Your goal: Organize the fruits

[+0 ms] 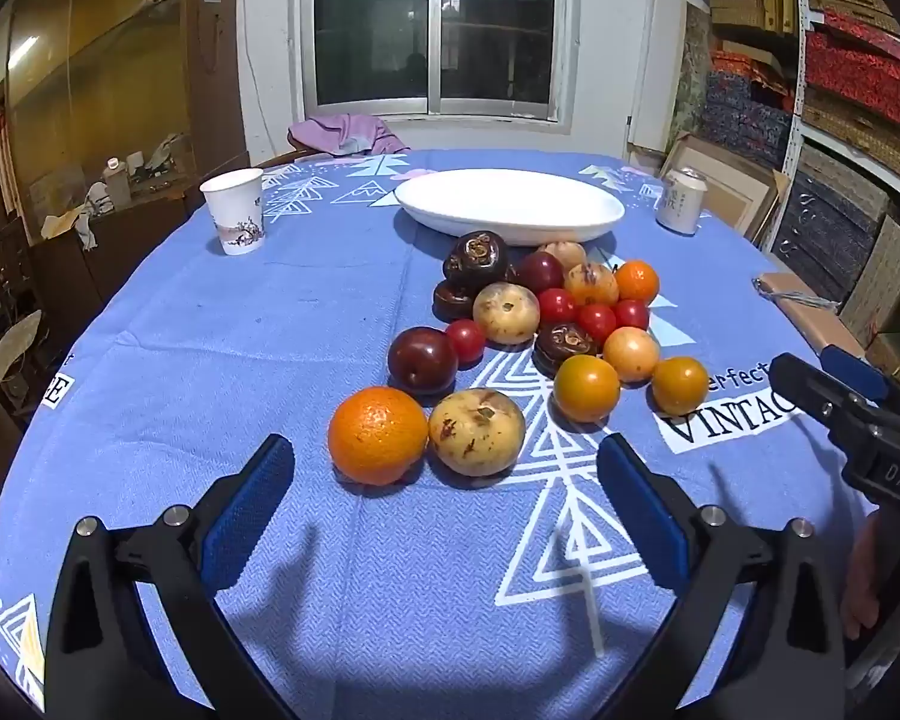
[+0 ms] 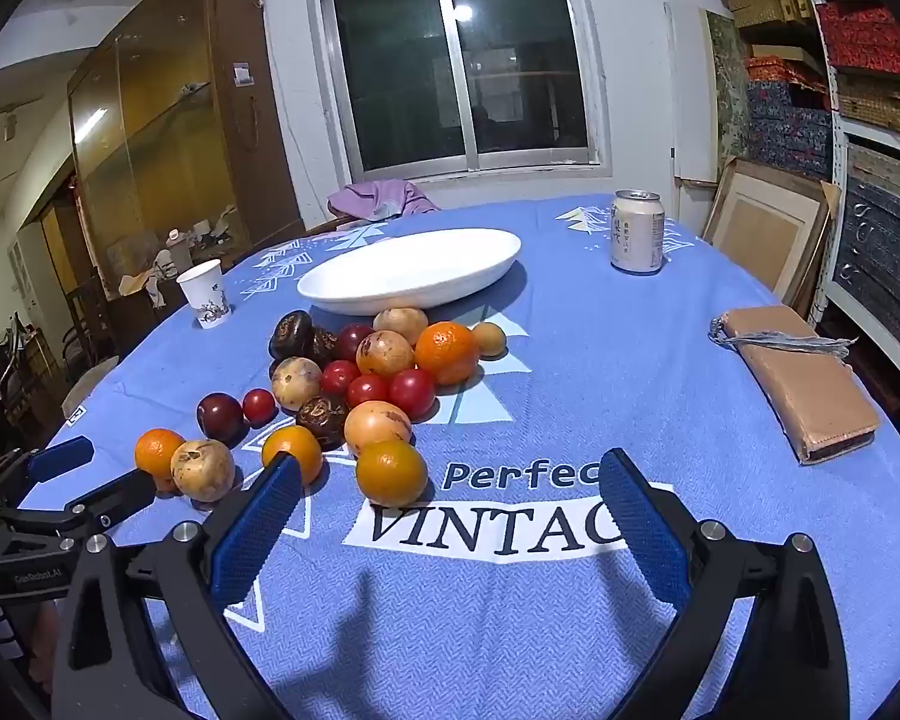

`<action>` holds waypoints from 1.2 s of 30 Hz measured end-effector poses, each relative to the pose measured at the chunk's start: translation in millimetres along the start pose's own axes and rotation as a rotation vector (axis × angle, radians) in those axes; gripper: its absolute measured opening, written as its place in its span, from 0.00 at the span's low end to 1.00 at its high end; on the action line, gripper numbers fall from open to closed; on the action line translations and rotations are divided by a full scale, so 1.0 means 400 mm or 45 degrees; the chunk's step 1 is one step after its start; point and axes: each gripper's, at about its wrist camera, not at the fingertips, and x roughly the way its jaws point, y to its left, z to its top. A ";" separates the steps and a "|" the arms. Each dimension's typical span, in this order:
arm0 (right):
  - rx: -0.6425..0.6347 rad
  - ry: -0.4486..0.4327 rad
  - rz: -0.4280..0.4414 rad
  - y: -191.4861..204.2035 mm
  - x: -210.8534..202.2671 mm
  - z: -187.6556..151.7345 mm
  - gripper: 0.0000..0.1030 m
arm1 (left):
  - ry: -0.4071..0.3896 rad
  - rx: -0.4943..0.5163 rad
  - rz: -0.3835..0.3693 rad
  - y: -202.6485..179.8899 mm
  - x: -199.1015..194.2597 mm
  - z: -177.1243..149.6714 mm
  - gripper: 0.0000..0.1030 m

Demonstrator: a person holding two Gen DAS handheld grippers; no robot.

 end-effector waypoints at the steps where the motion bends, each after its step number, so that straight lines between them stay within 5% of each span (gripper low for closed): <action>1: 0.004 0.008 0.003 0.000 0.001 -0.001 0.97 | 0.000 0.008 0.004 -0.003 0.000 0.000 0.96; 36: 0.001 0.005 0.006 0.003 0.003 -0.002 0.97 | 0.062 -0.056 0.016 0.004 0.043 -0.016 0.96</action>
